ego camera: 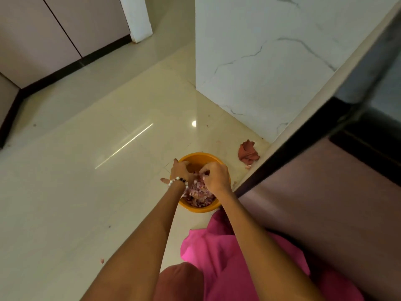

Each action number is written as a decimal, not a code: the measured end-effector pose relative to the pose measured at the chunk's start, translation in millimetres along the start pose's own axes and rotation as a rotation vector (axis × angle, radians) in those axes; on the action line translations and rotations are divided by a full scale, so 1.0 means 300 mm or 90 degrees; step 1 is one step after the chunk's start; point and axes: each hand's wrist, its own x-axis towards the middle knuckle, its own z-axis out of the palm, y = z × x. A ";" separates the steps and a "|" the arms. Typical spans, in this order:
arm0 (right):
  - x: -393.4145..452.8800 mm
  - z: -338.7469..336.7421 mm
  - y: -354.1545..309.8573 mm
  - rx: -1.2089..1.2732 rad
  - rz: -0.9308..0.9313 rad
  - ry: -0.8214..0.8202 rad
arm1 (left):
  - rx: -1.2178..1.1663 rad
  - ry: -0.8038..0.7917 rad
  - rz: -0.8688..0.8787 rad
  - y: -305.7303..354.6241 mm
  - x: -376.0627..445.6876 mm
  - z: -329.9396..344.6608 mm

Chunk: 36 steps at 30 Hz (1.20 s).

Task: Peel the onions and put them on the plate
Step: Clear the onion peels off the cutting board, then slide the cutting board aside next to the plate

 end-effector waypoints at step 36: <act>-1.588 -1.502 0.727 0.001 0.651 0.735 | -0.051 -0.144 0.941 1.293 -1.525 0.280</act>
